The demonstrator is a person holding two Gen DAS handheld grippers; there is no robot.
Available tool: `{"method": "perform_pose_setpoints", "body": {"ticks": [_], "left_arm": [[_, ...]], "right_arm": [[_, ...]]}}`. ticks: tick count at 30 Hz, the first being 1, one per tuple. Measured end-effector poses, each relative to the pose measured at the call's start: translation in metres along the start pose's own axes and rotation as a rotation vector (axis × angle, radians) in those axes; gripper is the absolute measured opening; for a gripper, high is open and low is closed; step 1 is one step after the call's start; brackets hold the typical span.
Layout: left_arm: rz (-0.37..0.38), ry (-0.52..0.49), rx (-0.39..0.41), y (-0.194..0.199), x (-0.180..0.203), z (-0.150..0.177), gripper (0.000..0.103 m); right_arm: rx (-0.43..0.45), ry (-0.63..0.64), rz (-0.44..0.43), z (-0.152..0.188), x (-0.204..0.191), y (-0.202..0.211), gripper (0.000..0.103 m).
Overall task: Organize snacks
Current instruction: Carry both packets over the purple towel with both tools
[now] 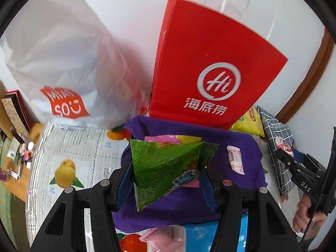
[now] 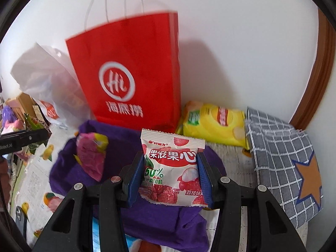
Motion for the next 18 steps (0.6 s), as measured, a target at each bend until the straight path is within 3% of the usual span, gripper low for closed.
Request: {"method": "perform_pose_setpoints", "body": {"ticks": [6,14,18], "left_arm": [[-0.006,0.024,-0.013,-0.004,-0.013,-0.002,0.056],[-0.016,0.037,-0.045,-0.014,-0.019,0.001,0.056],[-0.015,0.028,-0.041,-0.013,-0.017,0.002,0.056]], "right_arm": [[-0.044,0.073,0.018,0.013,-0.002,-0.016,0.049],[-0.165,0.073,-0.009,0.036,-0.004,-0.046,0.049],[-0.217,0.139,-0.012,0.048,-0.017,-0.057,0.049]]}}
Point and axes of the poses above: each gripper's, at about its wrist camera, not at the fingertips, and y roughly against the way its jaws point, x to its right, z to its underside, the point moved 10 cm from there along -y, roughly the way its jaws point, and after that the axes turned 10 degrees about y, right-handed, at the moved point
